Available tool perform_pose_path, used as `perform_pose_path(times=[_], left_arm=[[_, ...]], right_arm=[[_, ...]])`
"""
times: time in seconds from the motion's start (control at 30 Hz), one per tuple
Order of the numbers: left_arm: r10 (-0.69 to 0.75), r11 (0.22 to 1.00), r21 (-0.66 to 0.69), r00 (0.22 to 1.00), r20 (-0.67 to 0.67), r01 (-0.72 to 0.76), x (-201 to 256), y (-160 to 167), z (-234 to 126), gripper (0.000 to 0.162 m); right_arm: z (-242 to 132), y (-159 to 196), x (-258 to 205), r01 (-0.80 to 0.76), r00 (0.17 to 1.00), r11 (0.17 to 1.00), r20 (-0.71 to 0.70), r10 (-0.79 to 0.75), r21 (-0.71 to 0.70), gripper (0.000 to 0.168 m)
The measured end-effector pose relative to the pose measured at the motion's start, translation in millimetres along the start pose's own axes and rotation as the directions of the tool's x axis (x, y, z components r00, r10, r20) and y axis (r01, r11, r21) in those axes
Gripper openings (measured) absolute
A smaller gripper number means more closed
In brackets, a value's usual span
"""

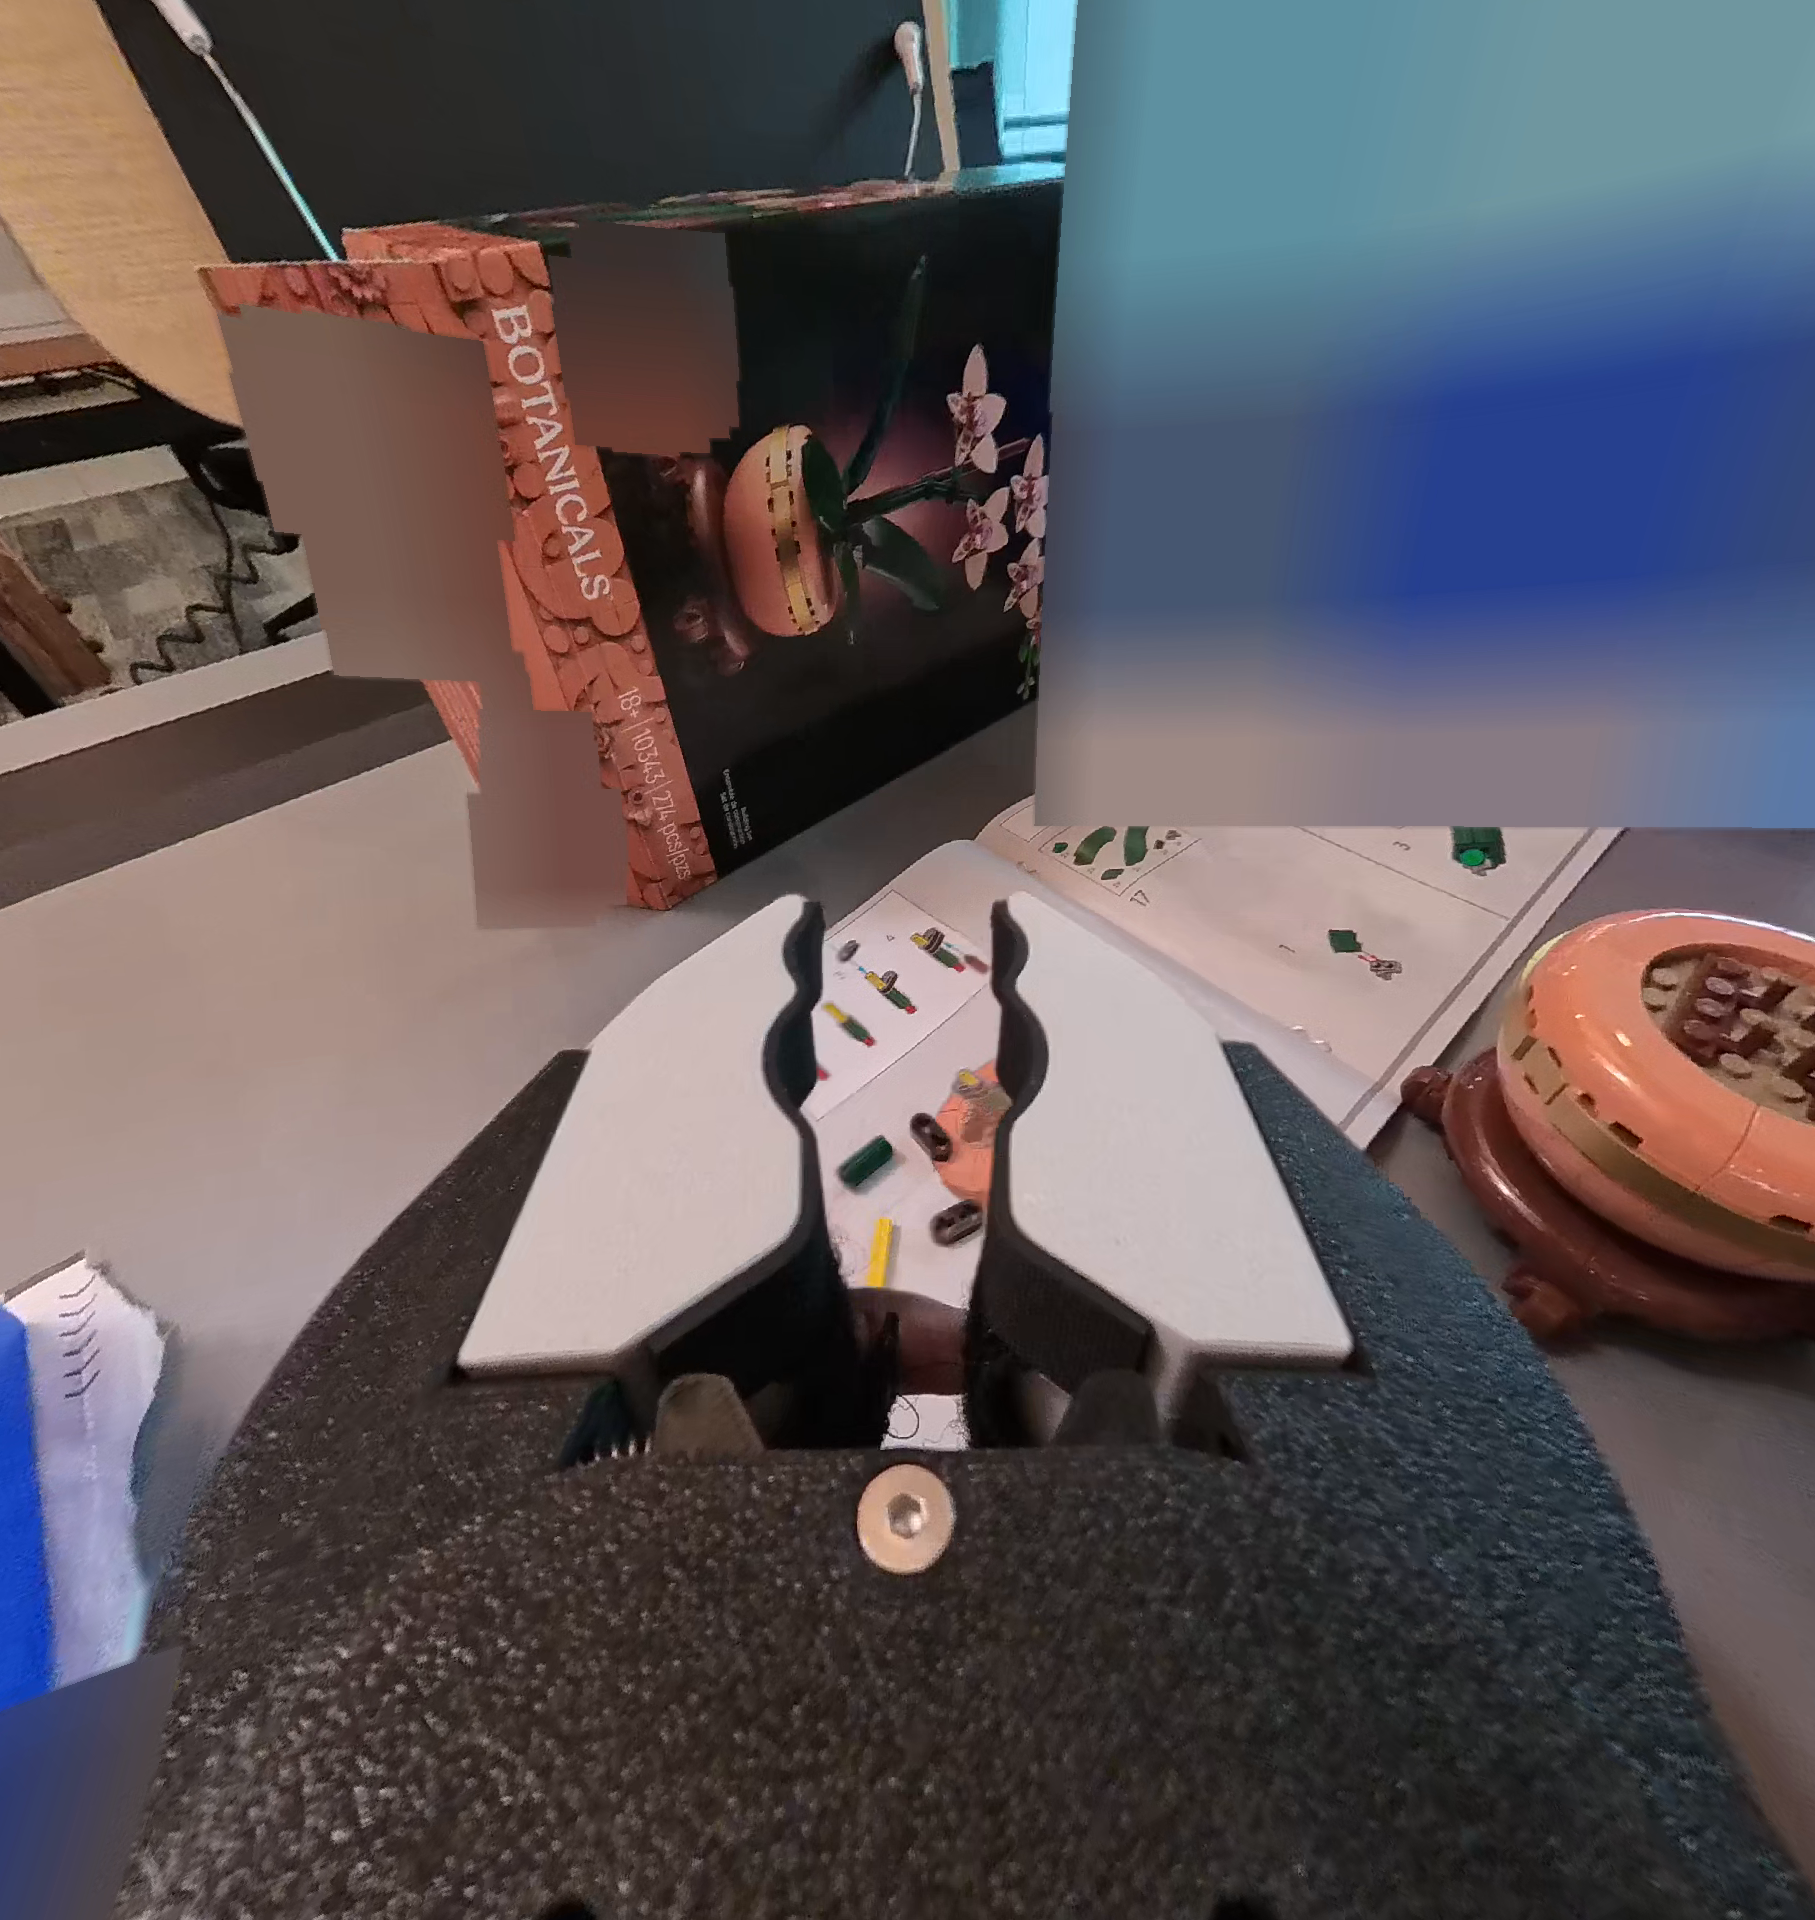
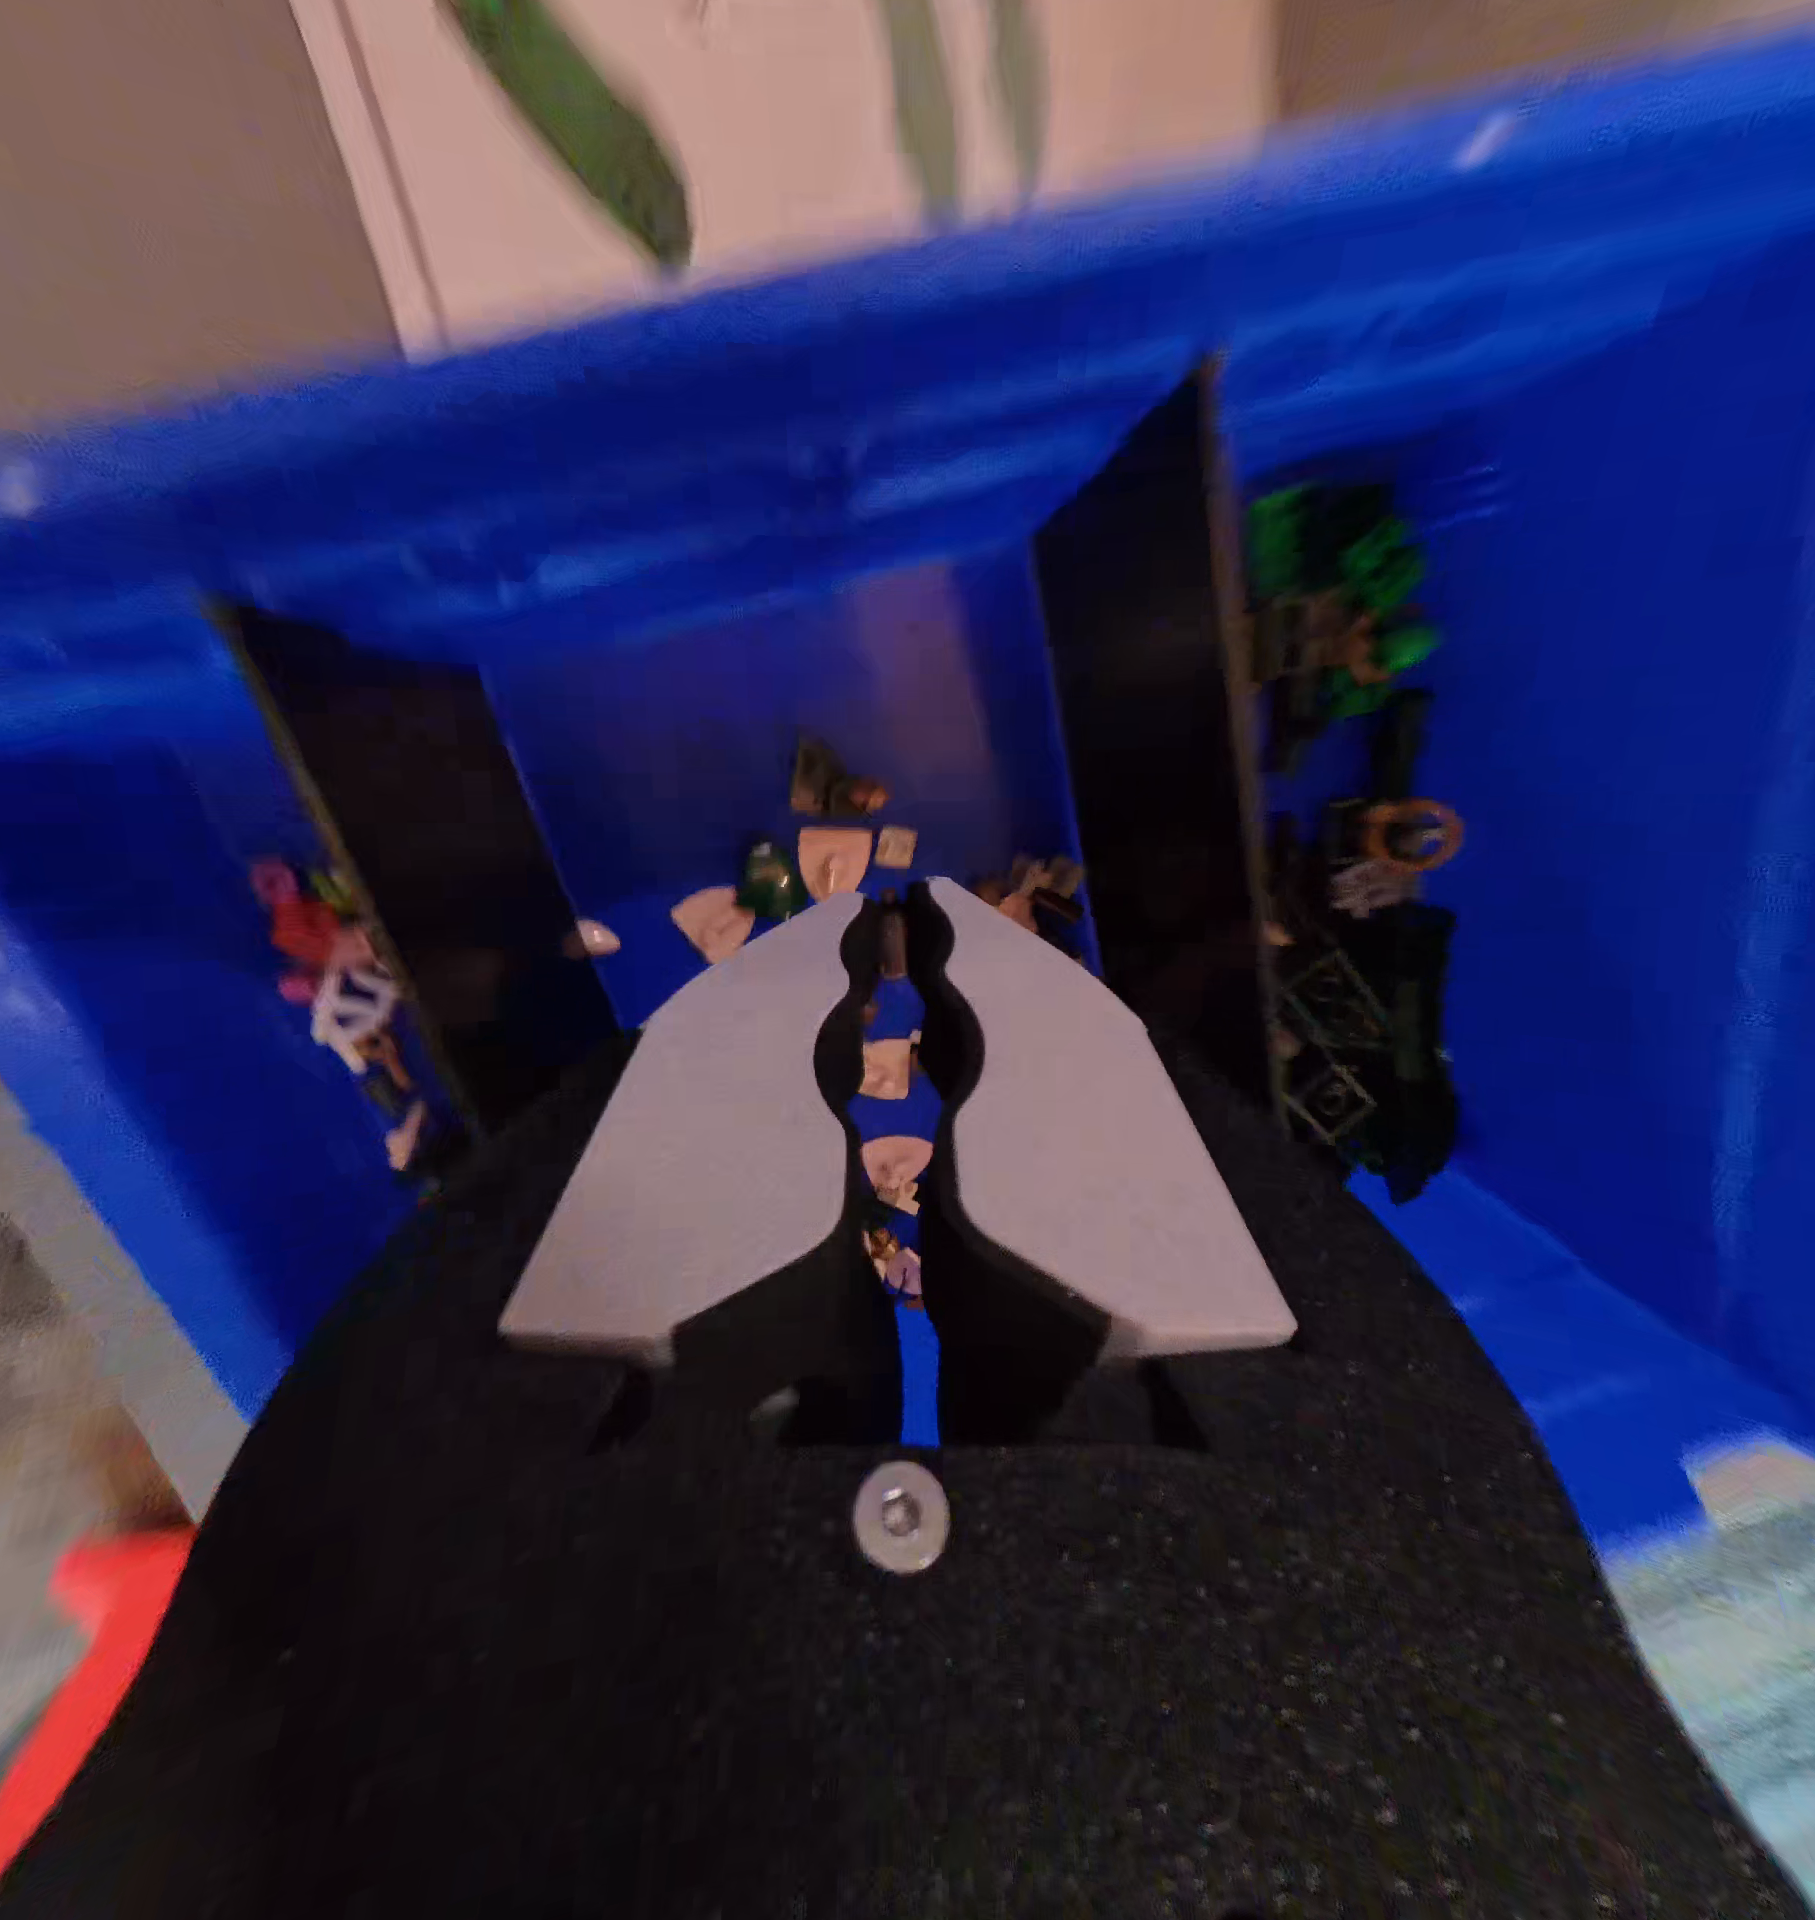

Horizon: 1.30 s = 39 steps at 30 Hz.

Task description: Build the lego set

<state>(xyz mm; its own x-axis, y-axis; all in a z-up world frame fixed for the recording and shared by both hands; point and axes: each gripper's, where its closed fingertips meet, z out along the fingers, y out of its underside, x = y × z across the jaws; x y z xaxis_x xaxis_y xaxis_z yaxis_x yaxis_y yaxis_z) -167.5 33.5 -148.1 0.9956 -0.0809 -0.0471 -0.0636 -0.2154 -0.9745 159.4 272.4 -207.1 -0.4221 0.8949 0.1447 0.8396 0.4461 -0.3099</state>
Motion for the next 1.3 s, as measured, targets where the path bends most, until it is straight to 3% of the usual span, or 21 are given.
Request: perform_pose_path(times=[0.17,0.3,0.4,0.5,0.63,0.77,0.93,1.07,1.3], left_arm=[[-0.032,0.998,0.058,0.994,-0.102,0.038,16,3,0,0.030],[-0.007,0.997,0.078,0.986,-0.168,0.021,27,8,-1,0.031],[0.036,0.997,0.074,0.984,-0.173,-0.024,29,13,0,0.031],[0.044,0.997,0.078,0.978,-0.202,-0.028,34,16,0,0.031],[-0.008,0.997,0.071,0.972,-0.233,0.025,39,18,-1,0.031],[-0.033,0.996,0.067,0.968,-0.247,0.051,40,22,-2,0.031],[-0.100,0.986,0.100,0.957,-0.273,0.132,38,16,-6,0.031],[-0.140,0.979,0.106,0.948,-0.286,0.176,35,13,-10,0.031],[-0.169,0.985,0.002,0.974,-0.153,0.171,12,27,-13,0.032]], right_arm=[[-73,-86,-1,-0.089,0.961,0.926,-0.214,0.177,0.367,0.005],[-112,-194,-32,-0.063,0.952,0.683,-0.161,0.259,0.728,0.005],[-82,-260,-54,-0.126,0.974,0.535,0.001,0.227,0.836,0.005],[-3,-294,-62,-0.329,0.943,0.553,0.234,0.237,0.766,0.005],[82,-298,-63,-0.575,0.815,0.609,0.445,0.370,0.547,0.005],[100,-288,-63,-0.667,0.739,0.607,0.492,0.461,0.432,0.005],[112,-274,-60,-0.659,0.748,0.652,0.416,0.517,0.375,0.006],[119,-269,-58,-0.607,0.793,0.705,0.343,0.504,0.367,0.020],[100,-277,-45,-0.438,0.896,0.733,0.191,0.400,0.520,0.030]])
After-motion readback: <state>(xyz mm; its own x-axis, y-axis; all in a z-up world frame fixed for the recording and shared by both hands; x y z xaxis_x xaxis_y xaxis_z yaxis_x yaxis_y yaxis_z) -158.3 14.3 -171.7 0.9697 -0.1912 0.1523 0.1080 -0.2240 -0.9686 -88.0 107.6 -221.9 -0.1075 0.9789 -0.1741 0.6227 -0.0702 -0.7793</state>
